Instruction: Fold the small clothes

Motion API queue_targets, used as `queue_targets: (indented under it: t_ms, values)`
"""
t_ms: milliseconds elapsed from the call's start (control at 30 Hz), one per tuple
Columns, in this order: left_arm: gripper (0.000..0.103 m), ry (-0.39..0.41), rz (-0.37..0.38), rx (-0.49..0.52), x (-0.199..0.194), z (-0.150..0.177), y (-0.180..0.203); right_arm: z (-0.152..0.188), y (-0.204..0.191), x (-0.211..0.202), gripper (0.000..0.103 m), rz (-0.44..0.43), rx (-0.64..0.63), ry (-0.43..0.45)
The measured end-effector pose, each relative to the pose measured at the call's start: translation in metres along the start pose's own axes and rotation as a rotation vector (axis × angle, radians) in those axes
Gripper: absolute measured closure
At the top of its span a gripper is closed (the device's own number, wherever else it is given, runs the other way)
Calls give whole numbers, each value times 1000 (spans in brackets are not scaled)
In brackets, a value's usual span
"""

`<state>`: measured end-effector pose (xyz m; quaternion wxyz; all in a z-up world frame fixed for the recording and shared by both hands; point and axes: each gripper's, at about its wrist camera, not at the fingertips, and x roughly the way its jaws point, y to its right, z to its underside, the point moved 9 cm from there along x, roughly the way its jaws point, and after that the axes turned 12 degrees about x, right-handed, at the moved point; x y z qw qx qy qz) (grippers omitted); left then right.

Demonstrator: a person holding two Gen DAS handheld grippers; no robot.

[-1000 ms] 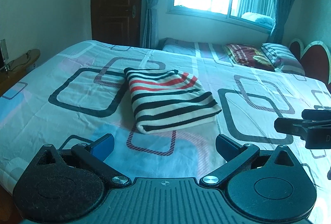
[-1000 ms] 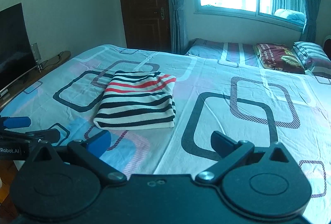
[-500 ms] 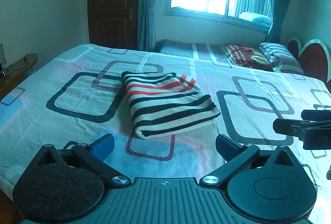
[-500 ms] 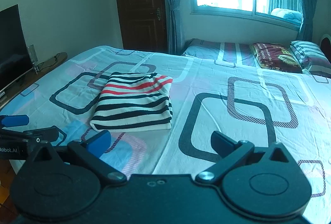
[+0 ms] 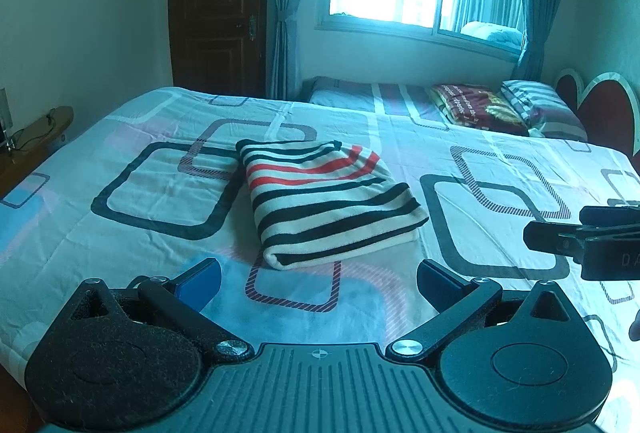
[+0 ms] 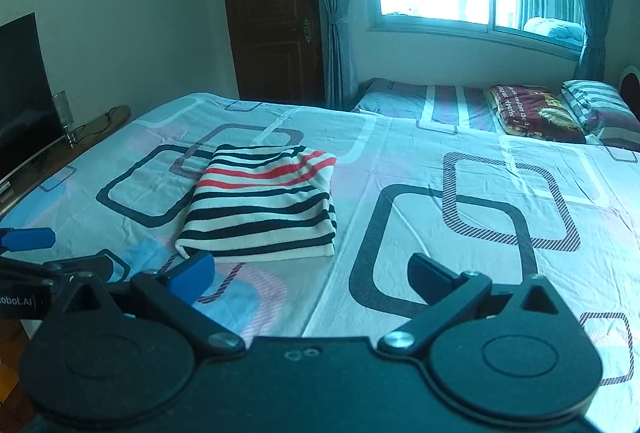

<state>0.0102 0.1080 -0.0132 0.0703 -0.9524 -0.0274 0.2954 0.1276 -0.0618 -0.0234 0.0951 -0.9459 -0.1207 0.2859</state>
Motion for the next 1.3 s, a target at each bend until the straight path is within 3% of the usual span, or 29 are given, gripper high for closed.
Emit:
queue_targets:
  t_ms: [933, 1300]
  values:
    - [0, 12, -7, -3, -3, 1, 1, 5, 1, -4, 1, -10, -8, -5]
    - [0, 57, -15, 16, -8, -3, 0, 7, -2, -3, 1, -11, -22, -8]
